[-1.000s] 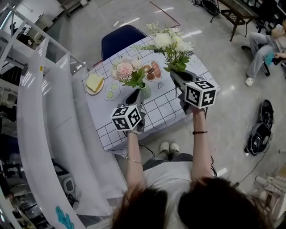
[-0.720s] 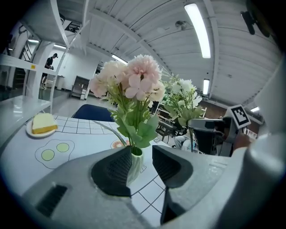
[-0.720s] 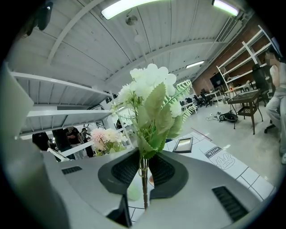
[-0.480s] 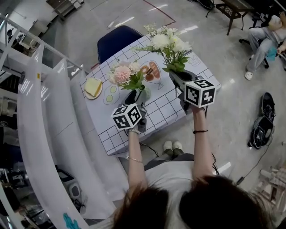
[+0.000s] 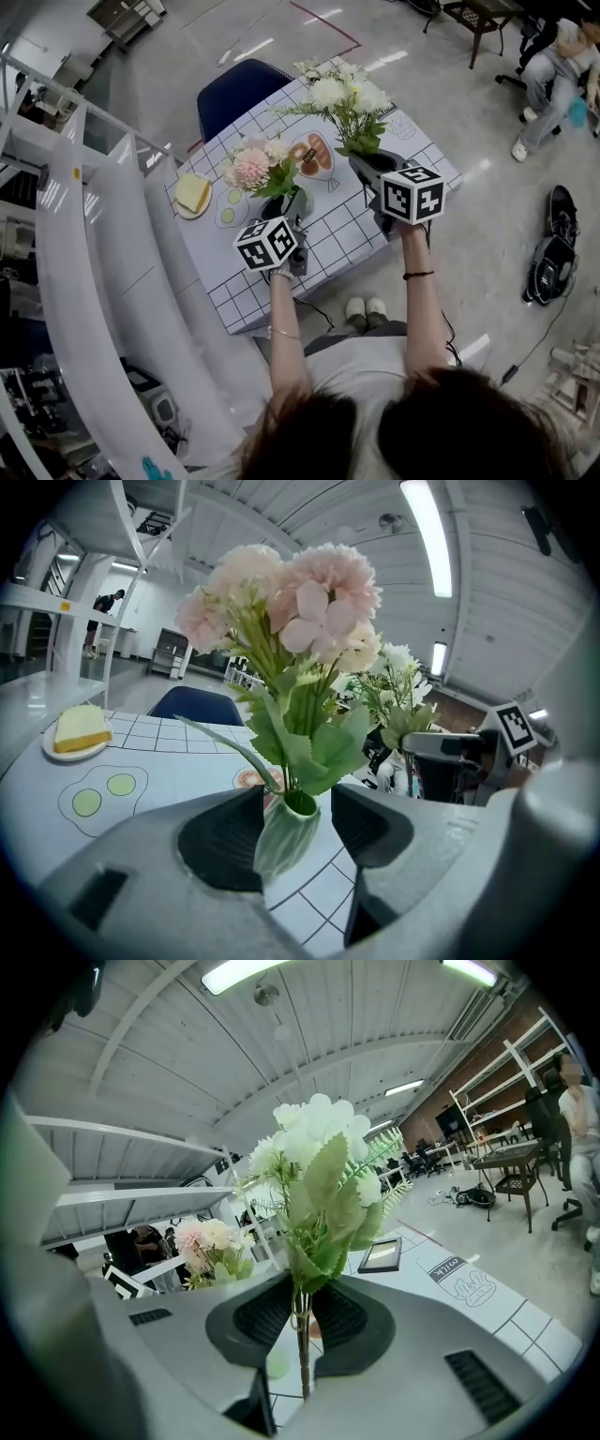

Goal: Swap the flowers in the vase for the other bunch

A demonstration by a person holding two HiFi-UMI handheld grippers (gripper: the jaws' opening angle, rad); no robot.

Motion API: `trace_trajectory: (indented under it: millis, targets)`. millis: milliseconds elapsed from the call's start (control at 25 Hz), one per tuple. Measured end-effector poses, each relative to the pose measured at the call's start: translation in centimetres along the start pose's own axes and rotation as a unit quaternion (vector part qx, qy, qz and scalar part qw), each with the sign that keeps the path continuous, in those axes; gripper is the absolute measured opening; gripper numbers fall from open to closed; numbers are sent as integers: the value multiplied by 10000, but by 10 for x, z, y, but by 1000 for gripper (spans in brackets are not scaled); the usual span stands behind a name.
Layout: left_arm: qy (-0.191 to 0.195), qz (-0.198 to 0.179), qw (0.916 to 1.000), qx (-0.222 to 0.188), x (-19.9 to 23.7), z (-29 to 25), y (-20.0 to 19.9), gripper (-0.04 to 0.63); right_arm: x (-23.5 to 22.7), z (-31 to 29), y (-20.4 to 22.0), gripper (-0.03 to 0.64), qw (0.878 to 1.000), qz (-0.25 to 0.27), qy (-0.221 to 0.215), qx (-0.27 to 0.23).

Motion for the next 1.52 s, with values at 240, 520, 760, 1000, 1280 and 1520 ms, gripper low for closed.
trace_trajectory:
  millis: [240, 520, 760, 1000, 1280, 1520]
  targets:
    - [-23, 15, 10000, -89, 2, -10, -5, 216, -3, -6, 2, 64, 10000, 13, -18, 36]
    - [-32, -30, 9998, -197, 1, -20, -8, 216, -6, -9, 0, 64, 9999, 139, 3, 65]
    - [-78, -113, 9994, -304, -1, -26, -8, 215, -7, -11, -1, 64, 9998, 190, -32, 108]
    - [-174, -204, 9989, -374, -1, -27, -10, 175, -8, -10, -2, 64, 9997, 197, -25, 115]
    - [-255, -332, 9983, -395, 0, -29, -13, 135, -10, -13, -1, 64, 9997, 184, -30, 127]
    - [-269, -487, 9976, -403, -2, -27, -13, 110, -9, -13, -1, 64, 9998, 170, -11, 132]
Point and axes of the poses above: the fingertips, and each gripper's own axes: z backward along the fingers, x to its left, y out of its underside, the point moved 7 cm from there along z, backward along the fingers, and after that the axes turned 7 degrees about z, right-handed, at the moved point
